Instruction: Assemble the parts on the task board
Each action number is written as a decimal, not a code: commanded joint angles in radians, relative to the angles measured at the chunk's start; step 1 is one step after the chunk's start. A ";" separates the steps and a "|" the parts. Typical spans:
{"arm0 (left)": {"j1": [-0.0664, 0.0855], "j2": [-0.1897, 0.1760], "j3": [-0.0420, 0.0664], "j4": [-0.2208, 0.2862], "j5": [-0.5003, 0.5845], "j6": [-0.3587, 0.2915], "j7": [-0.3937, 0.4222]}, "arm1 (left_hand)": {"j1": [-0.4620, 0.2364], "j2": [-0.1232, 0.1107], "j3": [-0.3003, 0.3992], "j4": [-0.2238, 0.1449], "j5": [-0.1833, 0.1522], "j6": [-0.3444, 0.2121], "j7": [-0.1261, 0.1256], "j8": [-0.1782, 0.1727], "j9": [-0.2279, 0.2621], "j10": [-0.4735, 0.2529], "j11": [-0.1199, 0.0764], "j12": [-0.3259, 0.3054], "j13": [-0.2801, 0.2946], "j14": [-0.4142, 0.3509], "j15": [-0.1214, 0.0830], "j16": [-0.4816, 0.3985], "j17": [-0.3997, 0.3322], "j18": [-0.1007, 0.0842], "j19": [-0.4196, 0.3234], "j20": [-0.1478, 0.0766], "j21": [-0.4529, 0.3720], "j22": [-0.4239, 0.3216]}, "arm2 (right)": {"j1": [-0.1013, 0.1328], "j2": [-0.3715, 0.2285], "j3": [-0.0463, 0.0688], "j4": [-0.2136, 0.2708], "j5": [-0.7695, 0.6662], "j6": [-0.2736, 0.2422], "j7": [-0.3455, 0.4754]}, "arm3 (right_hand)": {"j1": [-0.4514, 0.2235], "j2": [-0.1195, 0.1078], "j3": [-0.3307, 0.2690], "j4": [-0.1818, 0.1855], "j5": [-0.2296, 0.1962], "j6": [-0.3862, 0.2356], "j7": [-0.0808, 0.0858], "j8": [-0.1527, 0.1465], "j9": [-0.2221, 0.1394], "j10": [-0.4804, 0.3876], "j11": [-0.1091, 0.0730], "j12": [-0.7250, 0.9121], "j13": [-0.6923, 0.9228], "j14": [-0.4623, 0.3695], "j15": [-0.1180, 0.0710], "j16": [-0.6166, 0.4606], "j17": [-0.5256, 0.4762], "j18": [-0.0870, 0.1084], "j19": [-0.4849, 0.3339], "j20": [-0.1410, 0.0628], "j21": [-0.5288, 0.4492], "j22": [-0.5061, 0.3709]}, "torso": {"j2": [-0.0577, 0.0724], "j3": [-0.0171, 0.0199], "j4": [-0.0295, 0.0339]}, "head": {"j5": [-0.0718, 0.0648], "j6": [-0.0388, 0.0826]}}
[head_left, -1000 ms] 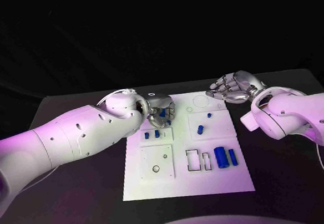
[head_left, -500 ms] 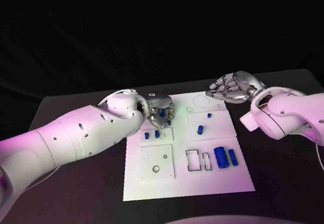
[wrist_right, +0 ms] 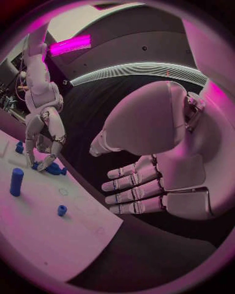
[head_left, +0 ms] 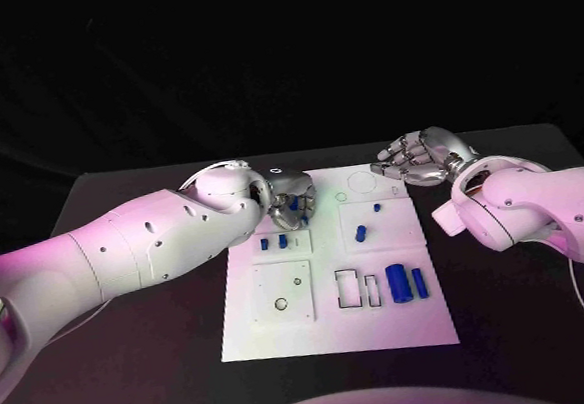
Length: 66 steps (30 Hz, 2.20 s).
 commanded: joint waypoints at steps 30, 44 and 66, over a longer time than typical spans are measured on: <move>-0.005 -0.096 0.030 0.104 0.066 -0.021 -0.028 | 0.002 0.015 0.012 -0.042 -0.007 0.043 0.005 -0.039 0.006 0.077 -0.001 -0.064 -0.017 0.043 0.001 0.035 0.042 -0.031 0.033 -0.006 0.069 0.119 | 0.000 -0.007 0.000 0.002 -0.033 0.000 0.003 | 0.002 0.008 0.011 0.000 0.006 0.000 0.089 0.008 -0.003 0.009 -0.001 -0.002 -0.001 0.001 -0.002 0.006 -0.002 -0.012 0.000 0.001 0.001 -0.002 | -0.002 0.0004 0.0032 | 0.004 0.003; -0.006 -0.160 0.041 0.148 0.085 -0.034 -0.028 | -0.003 0.011 0.009 -0.042 -0.006 0.048 0.004 -0.041 0.008 0.085 -0.002 -0.071 -0.017 0.045 0.001 0.036 0.042 -0.031 0.035 -0.006 0.075 0.120 | 0.000 -0.010 0.000 0.002 -0.033 0.001 0.002 | 0.002 0.008 0.011 0.000 0.006 0.000 0.089 0.008 -0.003 0.009 -0.001 -0.002 -0.001 0.001 -0.002 0.006 -0.002 -0.012 0.000 0.001 0.001 -0.002 | 0.000 -0.0011 0.0008 | 0.002 0.006; -0.006 -0.176 0.041 0.117 0.091 -0.017 -0.034 | -0.005 0.008 0.007 -0.043 -0.006 0.048 0.004 -0.044 0.008 0.087 -0.002 -0.076 -0.019 0.042 0.001 0.033 0.035 -0.030 0.033 -0.005 0.069 0.118 | -0.001 -0.007 0.000 0.000 -0.033 0.002 0.004 | 0.003 0.008 0.015 0.000 0.006 0.000 0.089 0.008 -0.004 0.009 -0.001 -0.003 -0.001 0.000 -0.002 0.007 -0.003 -0.011 0.001 0.001 0.002 -0.002 | 0.000 0.0001 -0.0005 | 0.004 0.004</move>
